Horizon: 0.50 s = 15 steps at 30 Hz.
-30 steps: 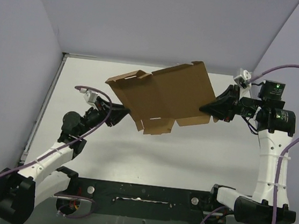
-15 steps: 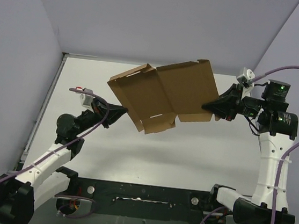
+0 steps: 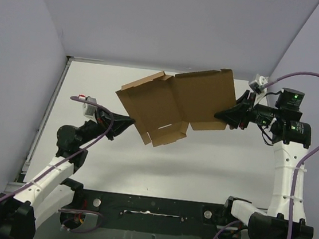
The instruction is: Fold the paper box
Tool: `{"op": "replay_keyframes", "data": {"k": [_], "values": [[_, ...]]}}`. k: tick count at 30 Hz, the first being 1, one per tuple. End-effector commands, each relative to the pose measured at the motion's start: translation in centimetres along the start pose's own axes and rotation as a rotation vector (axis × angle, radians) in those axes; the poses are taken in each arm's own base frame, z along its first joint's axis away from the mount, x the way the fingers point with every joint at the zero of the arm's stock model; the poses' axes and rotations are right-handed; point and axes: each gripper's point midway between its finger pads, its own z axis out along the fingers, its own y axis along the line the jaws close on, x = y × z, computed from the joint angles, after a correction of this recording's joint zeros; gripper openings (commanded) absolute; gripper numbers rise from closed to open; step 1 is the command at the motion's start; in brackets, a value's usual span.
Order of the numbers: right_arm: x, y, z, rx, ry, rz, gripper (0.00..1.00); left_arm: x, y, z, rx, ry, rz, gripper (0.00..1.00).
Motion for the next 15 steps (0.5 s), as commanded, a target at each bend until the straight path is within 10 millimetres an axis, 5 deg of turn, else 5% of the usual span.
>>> {"op": "replay_keyframes", "data": {"k": [1,7,11,15], "values": [[-0.9,0.2,0.0,-0.034,-0.040,-0.024,0.21,-1.3,-1.6,0.1,0.066,-0.033,0.008,0.00],[-1.2,1.0,0.2,-0.102,-0.069,0.001,0.23,-0.9,-2.0,0.1,0.094,-0.015,-0.007,0.00],[-1.5,0.7,-0.2,-0.122,-0.085,0.043,0.00,-1.2,-3.2,-0.2,0.160,-0.013,0.005,0.00],[-1.5,0.6,-0.8,-0.175,-0.103,0.074,0.00,-2.3,-4.1,-0.6,0.213,-0.024,-0.007,0.00]]}}
